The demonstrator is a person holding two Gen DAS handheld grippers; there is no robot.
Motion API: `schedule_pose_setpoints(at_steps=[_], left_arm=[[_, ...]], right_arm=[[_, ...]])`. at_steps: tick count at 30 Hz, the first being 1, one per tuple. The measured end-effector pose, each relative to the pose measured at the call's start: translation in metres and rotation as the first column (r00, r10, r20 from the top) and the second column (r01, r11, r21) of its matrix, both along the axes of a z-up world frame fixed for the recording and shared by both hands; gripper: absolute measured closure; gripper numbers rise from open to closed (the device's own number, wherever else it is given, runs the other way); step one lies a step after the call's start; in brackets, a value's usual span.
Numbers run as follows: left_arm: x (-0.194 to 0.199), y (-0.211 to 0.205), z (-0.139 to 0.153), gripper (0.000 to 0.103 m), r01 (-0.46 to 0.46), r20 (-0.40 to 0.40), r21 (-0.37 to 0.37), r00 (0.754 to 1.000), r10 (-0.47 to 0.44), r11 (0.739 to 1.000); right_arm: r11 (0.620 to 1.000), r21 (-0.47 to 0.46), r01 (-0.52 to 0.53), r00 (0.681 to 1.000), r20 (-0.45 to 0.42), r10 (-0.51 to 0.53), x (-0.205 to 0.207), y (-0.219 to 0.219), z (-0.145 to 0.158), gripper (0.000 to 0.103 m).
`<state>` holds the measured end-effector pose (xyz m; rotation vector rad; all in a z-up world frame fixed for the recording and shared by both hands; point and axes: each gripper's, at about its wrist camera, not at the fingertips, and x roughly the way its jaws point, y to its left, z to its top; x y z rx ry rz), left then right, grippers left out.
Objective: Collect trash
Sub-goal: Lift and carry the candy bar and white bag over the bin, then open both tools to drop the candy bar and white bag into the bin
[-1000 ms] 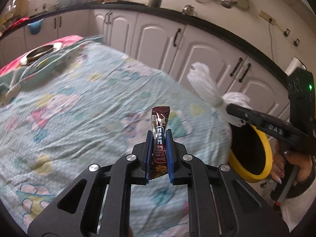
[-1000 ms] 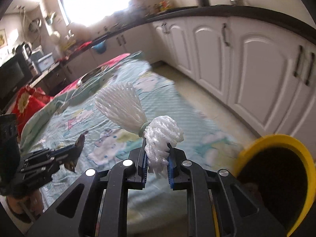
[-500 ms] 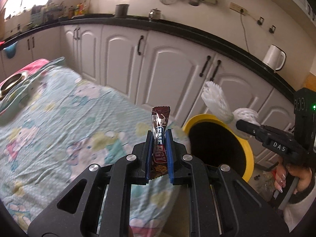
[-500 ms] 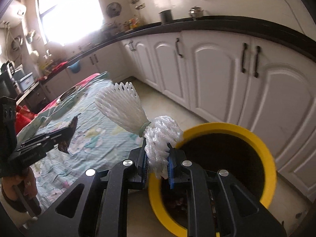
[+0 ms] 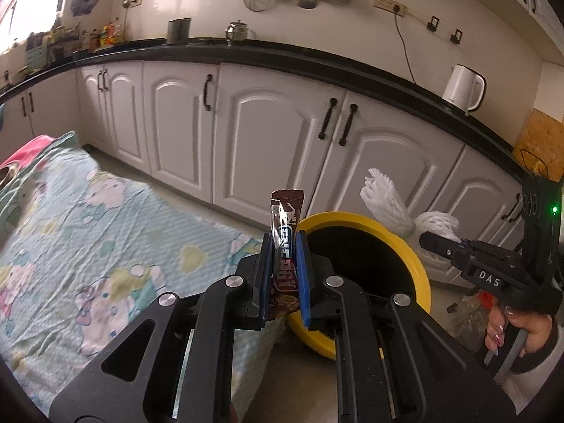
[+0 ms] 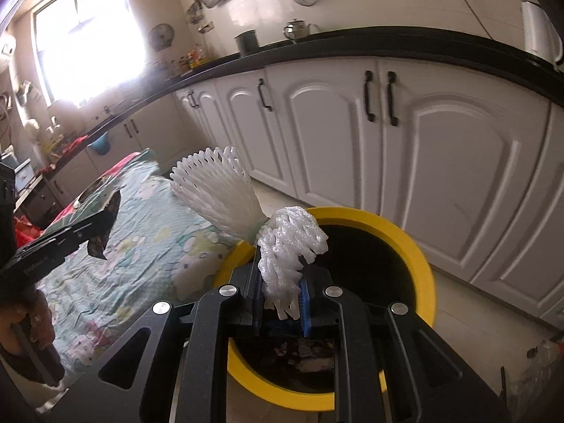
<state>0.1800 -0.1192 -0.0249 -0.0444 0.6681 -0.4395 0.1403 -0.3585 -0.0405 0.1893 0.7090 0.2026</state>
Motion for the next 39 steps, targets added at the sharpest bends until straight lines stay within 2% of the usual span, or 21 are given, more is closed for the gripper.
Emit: schedule_pose_setpoints(at_steps=[7,11,19,32,39], left_arm=[[0.004,-0.029,-0.001,0.095,0.049,0.004,0.009,0.999,-0.049,0.999],[0.007,-0.042,-0.001,0.095,0.07,0.007,0.013,0.997,-0.071,0.997],[0.016,-0.069,-0.005,0.095,0.108,-0.001,0.028,0.994,-0.108,0.994],[0.035,-0.099,-0.019,0.095,0.15,-0.051,0.045,0.988,-0.148,0.988],[0.046,-0.109,-0.024,0.093,0.157,-0.079,0.047,0.985,-0.153,0.987]], right_arm=[[0.999,-0.002,0.049,0.999,-0.014,-0.049,-0.008,-0.02,-0.007,0.087],[0.997,-0.04,0.071,0.997,-0.017,-0.072,-0.015,-0.027,-0.013,0.087],[0.994,-0.056,0.096,0.994,-0.056,-0.099,-0.026,-0.037,-0.028,0.087],[0.997,-0.077,0.032,0.987,-0.155,-0.043,-0.03,-0.031,-0.053,0.084],[0.997,-0.078,-0.018,0.986,-0.167,0.004,-0.026,-0.018,-0.056,0.082]])
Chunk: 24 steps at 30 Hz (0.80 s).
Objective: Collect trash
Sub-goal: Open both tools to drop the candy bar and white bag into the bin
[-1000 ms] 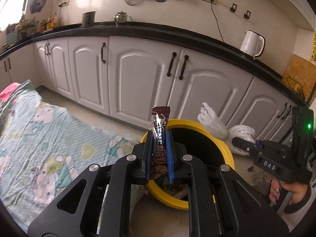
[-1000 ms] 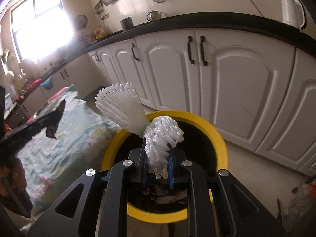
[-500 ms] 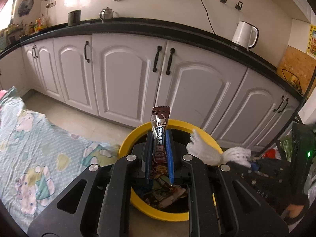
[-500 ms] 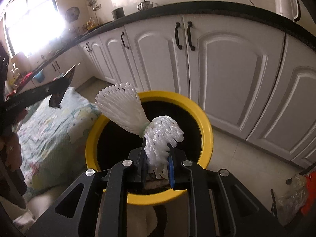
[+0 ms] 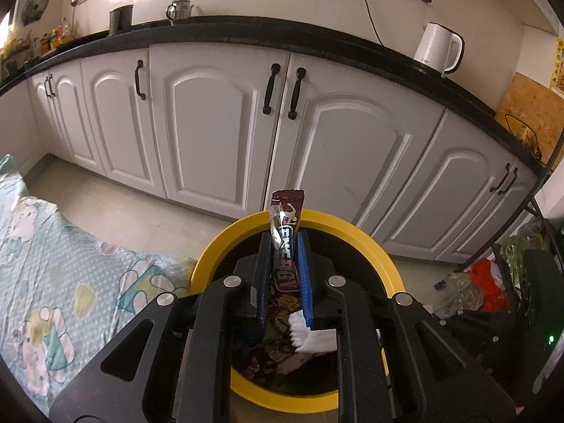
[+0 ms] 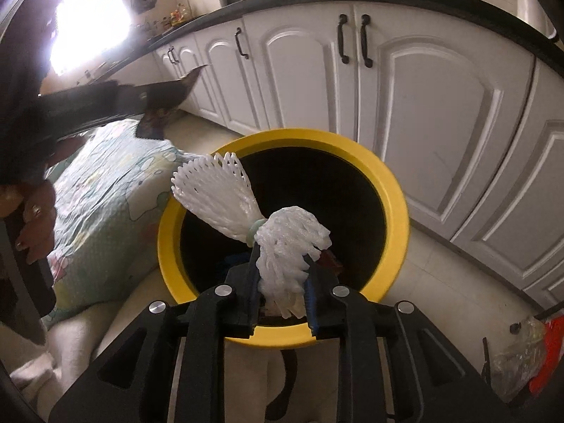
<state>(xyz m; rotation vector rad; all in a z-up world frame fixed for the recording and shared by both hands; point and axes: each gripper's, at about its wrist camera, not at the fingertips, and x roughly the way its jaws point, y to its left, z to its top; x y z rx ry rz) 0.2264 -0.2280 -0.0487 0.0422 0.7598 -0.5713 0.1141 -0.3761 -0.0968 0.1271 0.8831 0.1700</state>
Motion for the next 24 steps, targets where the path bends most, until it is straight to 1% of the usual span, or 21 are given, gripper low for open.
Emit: schedule_pose_setpoints(at_steps=[3,8,9,10,11,12,14,16,18,20,22,23,24], left_arm=[[0.004,-0.004,-0.003,0.093,0.002,-0.008,0.01,1.0,-0.002,1.0],[0.01,-0.007,-0.005,0.091,0.001,-0.02,0.02,1.0,-0.001,1.0],[0.01,-0.007,-0.005,0.087,0.001,-0.022,0.021,1.0,-0.001,1.0],[0.011,-0.007,-0.005,0.077,0.001,-0.029,0.023,1.0,0.0,1.0],[0.011,-0.007,-0.006,0.071,0.0,-0.032,0.025,0.999,0.0,1.0],[0.011,-0.007,-0.006,0.067,0.001,-0.032,0.025,0.999,-0.001,1.0],[0.011,-0.005,-0.006,0.064,-0.001,-0.033,0.027,0.999,0.002,1.0],[0.011,-0.003,-0.006,0.049,-0.006,-0.038,0.025,0.999,0.007,1.0],[0.01,0.001,-0.005,0.044,-0.01,-0.041,0.023,0.999,0.011,1.0],[0.009,0.006,-0.004,0.037,-0.023,-0.042,0.024,0.999,0.024,0.999],[0.005,0.012,-0.002,0.024,-0.032,-0.043,0.019,0.999,0.033,0.999],[0.004,0.015,-0.001,0.021,-0.037,-0.04,0.02,0.999,0.038,0.999],[0.001,0.02,0.002,0.014,-0.043,-0.033,0.022,0.998,0.044,0.999]], right_arm=[[1.0,-0.006,-0.01,1.0,0.001,0.01,0.002,0.003,0.0,0.076],[1.0,0.0,0.005,1.0,0.007,-0.005,0.002,0.001,0.0,0.058],[1.0,0.0,0.011,1.0,0.007,-0.011,0.002,0.0,0.0,0.057],[1.0,0.001,0.017,1.0,0.007,-0.017,0.002,-0.002,0.001,0.055],[1.0,0.002,0.029,1.0,0.01,-0.029,0.001,-0.005,0.001,0.052],[0.999,0.007,0.038,0.999,0.012,-0.038,-0.001,-0.007,0.002,0.05],[0.998,0.017,0.059,0.998,0.018,-0.059,-0.004,-0.012,0.004,0.044],[0.997,0.023,0.078,0.997,0.022,-0.079,-0.006,-0.017,0.005,0.04],[0.994,0.034,0.103,0.994,0.033,-0.104,-0.01,-0.022,0.008,0.035],[0.991,0.044,0.123,0.991,0.041,-0.125,-0.014,-0.025,0.01,0.027],[0.989,0.048,0.138,0.989,0.048,-0.141,-0.016,-0.027,0.012,0.022],[0.988,0.053,0.145,0.988,0.054,-0.147,-0.018,-0.028,0.014,0.02],[0.988,0.056,0.146,0.987,0.059,-0.149,-0.019,-0.028,0.015,0.018]])
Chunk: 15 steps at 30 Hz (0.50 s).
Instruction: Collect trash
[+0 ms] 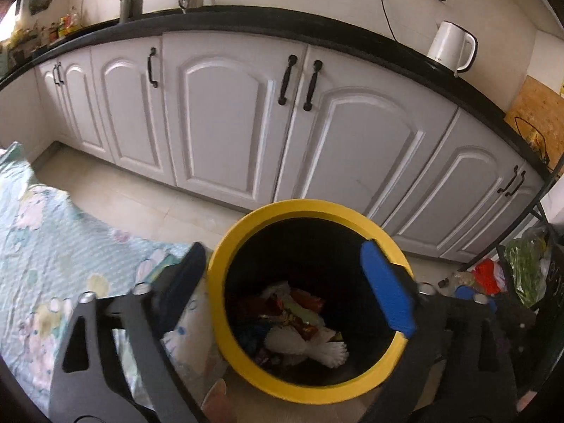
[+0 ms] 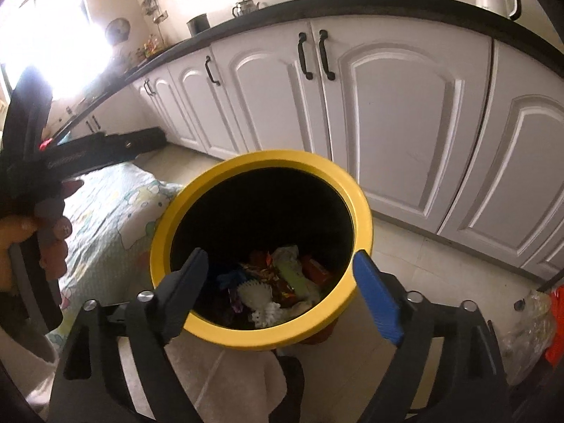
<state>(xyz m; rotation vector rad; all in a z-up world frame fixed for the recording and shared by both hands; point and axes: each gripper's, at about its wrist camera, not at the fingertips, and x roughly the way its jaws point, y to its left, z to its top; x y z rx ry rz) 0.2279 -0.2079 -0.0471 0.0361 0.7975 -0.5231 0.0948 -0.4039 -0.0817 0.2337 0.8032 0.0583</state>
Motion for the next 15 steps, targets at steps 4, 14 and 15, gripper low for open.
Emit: schedule_pose_setpoints(at_steps=[4,14,15], left_arm=[[-0.008,0.018,0.009,0.011,-0.029,0.013,-0.002,0.999,0.029,1.0],[-0.052,0.083,0.035,0.011,-0.133,0.107,-0.018,0.985,0.135,0.991],[-0.056,0.088,0.037,0.011,-0.141,0.115,-0.018,0.983,0.142,0.99]], right_arm=[[1.0,-0.011,0.021,0.999,0.029,-0.021,-0.005,0.004,0.01,0.011],[0.998,-0.051,-0.028,0.991,0.127,0.035,-0.019,0.048,0.043,0.006],[0.997,-0.06,-0.039,0.989,0.143,0.047,-0.023,0.056,0.046,0.006]])
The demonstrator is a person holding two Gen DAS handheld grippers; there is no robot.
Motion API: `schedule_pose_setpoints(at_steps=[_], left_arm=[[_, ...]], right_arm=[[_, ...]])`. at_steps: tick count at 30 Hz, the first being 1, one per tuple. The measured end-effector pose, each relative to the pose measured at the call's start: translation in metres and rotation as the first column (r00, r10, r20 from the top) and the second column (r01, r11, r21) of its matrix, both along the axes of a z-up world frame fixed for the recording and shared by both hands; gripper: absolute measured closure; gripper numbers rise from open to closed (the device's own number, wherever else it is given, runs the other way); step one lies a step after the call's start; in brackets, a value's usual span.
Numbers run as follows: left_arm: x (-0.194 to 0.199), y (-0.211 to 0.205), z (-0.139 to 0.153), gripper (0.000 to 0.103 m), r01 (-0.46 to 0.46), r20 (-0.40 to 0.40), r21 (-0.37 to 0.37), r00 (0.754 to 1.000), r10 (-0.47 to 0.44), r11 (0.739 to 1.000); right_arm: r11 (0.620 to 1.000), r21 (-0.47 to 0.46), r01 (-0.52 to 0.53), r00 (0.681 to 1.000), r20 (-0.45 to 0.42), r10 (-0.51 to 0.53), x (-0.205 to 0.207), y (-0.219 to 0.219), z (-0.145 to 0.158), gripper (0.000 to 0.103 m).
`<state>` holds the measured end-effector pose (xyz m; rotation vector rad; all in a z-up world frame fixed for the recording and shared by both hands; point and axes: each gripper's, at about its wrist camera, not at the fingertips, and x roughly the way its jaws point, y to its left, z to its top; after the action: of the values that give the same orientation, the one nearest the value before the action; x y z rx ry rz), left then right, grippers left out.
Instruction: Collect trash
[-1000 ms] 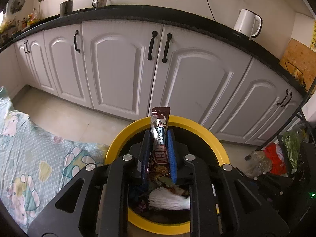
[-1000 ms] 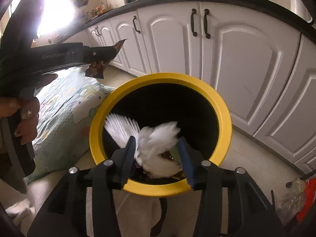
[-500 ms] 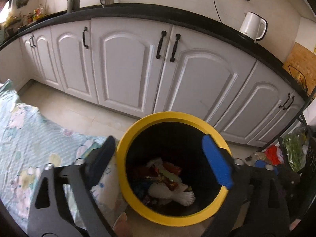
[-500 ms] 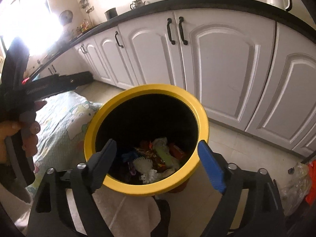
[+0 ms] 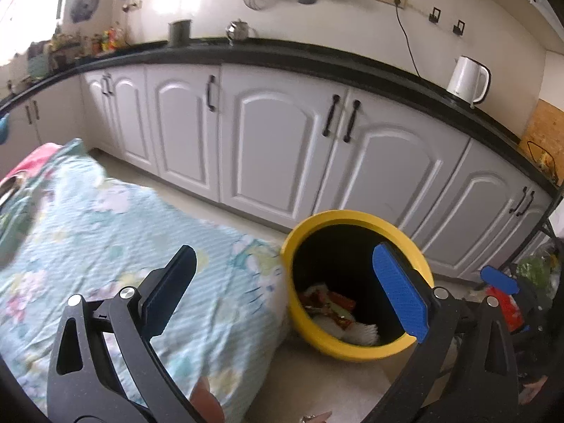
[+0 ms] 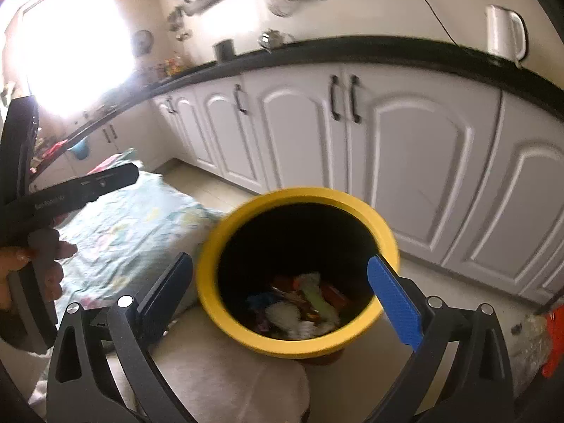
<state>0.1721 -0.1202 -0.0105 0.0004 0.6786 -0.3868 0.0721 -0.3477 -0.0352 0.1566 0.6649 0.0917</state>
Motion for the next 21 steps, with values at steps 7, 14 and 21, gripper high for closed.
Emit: schedule_pose_setpoints(at_steps=[7,14,21], left_arm=[[-0.04,0.038,0.01,0.011,-0.077,0.07,0.02,0.995,0.075,0.997],[-0.071,0.072,0.014,0.011,-0.169,0.139,0.009,0.976,0.166,0.986],[-0.105,0.083,0.01,0.011,-0.23,0.222,0.017,0.95,0.22,0.973]], right_arm=[[0.997,-0.068,-0.04,0.994,0.097,0.047,-0.018,0.043,0.009,0.006],[0.996,-0.087,-0.018,0.981,0.192,0.034,-0.04,0.068,0.019,0.006],[0.993,-0.112,0.022,0.944,0.331,0.016,-0.066,0.082,0.024,0.006]])
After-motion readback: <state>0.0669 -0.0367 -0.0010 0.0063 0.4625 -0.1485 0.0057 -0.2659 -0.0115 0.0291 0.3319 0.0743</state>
